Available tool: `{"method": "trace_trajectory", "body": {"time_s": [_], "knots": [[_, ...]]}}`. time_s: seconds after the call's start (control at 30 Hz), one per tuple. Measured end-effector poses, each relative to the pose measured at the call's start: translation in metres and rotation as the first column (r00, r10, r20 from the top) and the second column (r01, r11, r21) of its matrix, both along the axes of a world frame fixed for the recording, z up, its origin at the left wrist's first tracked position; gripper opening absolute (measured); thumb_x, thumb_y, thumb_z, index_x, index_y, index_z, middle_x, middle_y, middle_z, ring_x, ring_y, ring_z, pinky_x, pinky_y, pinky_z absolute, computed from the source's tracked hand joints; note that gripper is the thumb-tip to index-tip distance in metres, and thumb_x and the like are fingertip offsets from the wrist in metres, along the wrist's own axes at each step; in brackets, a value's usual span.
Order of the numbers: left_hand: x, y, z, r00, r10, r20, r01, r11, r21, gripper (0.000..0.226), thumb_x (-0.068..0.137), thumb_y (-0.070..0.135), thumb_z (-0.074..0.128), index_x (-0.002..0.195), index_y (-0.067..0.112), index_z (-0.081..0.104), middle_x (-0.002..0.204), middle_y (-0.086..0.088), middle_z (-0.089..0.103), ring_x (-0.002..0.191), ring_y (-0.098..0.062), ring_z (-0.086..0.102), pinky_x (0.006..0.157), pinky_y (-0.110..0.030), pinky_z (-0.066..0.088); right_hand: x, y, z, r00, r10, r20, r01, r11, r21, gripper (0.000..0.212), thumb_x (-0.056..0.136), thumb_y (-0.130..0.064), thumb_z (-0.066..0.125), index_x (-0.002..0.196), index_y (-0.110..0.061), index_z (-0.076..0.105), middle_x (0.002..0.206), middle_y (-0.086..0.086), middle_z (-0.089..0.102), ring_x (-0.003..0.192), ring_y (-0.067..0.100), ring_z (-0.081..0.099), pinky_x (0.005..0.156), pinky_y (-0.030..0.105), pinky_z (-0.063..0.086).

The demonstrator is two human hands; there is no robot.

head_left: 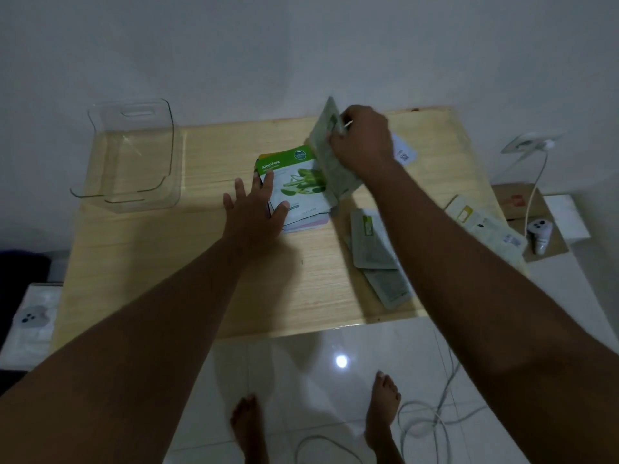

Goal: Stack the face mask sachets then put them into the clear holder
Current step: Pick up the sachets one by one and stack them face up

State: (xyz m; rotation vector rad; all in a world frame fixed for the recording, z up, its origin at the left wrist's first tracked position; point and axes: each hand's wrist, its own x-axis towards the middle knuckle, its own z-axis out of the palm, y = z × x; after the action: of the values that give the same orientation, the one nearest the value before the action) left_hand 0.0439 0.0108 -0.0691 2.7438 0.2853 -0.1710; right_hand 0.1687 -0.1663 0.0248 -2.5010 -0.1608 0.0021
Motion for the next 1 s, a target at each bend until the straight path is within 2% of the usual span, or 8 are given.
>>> {"method": "trace_trajectory", "body": {"time_s": [0.2,0.3,0.43,0.57,0.63,0.87,0.93,1.0], "knots": [[-0.002,0.003,0.003,1.0,-0.023,-0.002,0.023,0.999,-0.03,0.074,0.092,0.043,0.044,0.155,0.016,0.014,0.162,-0.013,0.019,0.147,-0.047,0.007,0.114,-0.066,0.008,-0.028,0.053,-0.025,0.936,0.249,-0.25,-0.247,0.968,0.039,0.052,0.09,-0.057,0.055,0.091,-0.007,0.067,0.082,0.006,0.063,0.081,0.023,0.063,0.071,0.032,0.048],[-0.003,0.002,0.006,1.0,-0.021,0.015,0.022,0.999,-0.044,0.074,0.092,0.037,0.046,0.155,0.014,0.014,0.161,-0.013,0.019,0.147,-0.047,0.007,0.114,-0.065,0.008,-0.029,0.045,-0.036,0.941,0.272,-0.201,-0.284,0.958,-0.031,0.028,0.091,-0.03,0.056,0.11,-0.017,0.071,0.111,0.009,0.068,0.107,0.029,0.062,0.088,0.032,0.048],[-0.003,0.0,0.004,1.0,0.002,0.017,0.0,0.997,-0.082,0.07,0.091,0.038,0.026,0.155,0.014,0.012,0.163,-0.011,0.016,0.148,-0.045,0.005,0.116,-0.063,0.005,-0.039,0.026,-0.059,0.937,0.26,-0.231,-0.306,0.933,-0.19,0.042,0.091,-0.042,0.054,0.132,-0.041,0.056,0.144,0.008,0.044,0.132,0.033,0.037,0.105,0.055,0.037],[-0.004,0.003,0.003,0.993,0.11,0.044,-0.095,0.965,-0.245,0.069,0.092,0.042,0.022,0.156,0.026,0.001,0.164,-0.013,0.011,0.149,-0.043,0.005,0.117,-0.061,0.0,-0.051,0.025,-0.081,0.941,0.307,-0.142,-0.336,0.898,-0.286,0.047,0.102,-0.046,0.034,0.148,-0.039,0.037,0.163,0.011,0.018,0.148,0.037,0.016,0.106,0.065,0.025],[-0.005,0.002,0.004,0.996,0.068,0.053,-0.055,0.975,-0.215,0.069,0.094,0.045,0.022,0.156,0.026,0.0,0.164,-0.009,0.013,0.149,-0.043,0.004,0.116,-0.061,0.0,-0.055,0.024,-0.087,0.94,0.324,-0.102,-0.34,0.894,-0.291,0.048,0.104,-0.044,0.028,0.151,-0.035,0.031,0.166,0.009,0.011,0.152,0.035,0.01,0.107,0.065,0.023],[-0.002,0.001,0.004,1.0,0.007,0.011,-0.005,0.994,-0.107,0.074,0.088,0.048,0.025,0.156,0.024,0.01,0.163,-0.01,0.018,0.149,-0.043,0.003,0.117,-0.06,0.001,-0.058,0.017,-0.081,0.923,0.378,-0.071,-0.384,0.908,-0.165,0.048,0.101,-0.044,0.028,0.147,-0.032,0.036,0.161,0.007,0.027,0.144,0.033,0.03,0.104,0.065,0.029],[-0.002,0.001,0.003,1.0,0.015,0.017,-0.013,0.994,-0.105,0.074,0.087,0.046,0.026,0.156,0.024,0.011,0.163,-0.009,0.019,0.149,-0.043,0.003,0.116,-0.061,0.001,-0.049,0.01,-0.076,0.957,0.291,-0.013,-0.291,0.956,-0.034,0.045,0.101,-0.041,0.034,0.144,-0.028,0.041,0.155,0.008,0.037,0.141,0.032,0.035,0.107,0.065,0.029],[-0.003,0.001,0.002,1.0,0.02,0.024,-0.017,0.993,-0.114,0.073,0.088,0.046,0.026,0.156,0.025,0.011,0.163,-0.008,0.019,0.149,-0.042,0.003,0.116,-0.061,0.002,-0.033,-0.002,-0.073,0.991,0.136,0.017,-0.135,0.989,-0.054,0.048,0.102,-0.039,0.038,0.148,-0.026,0.038,0.157,0.009,0.036,0.143,0.032,0.033,0.11,0.063,0.027]]}}
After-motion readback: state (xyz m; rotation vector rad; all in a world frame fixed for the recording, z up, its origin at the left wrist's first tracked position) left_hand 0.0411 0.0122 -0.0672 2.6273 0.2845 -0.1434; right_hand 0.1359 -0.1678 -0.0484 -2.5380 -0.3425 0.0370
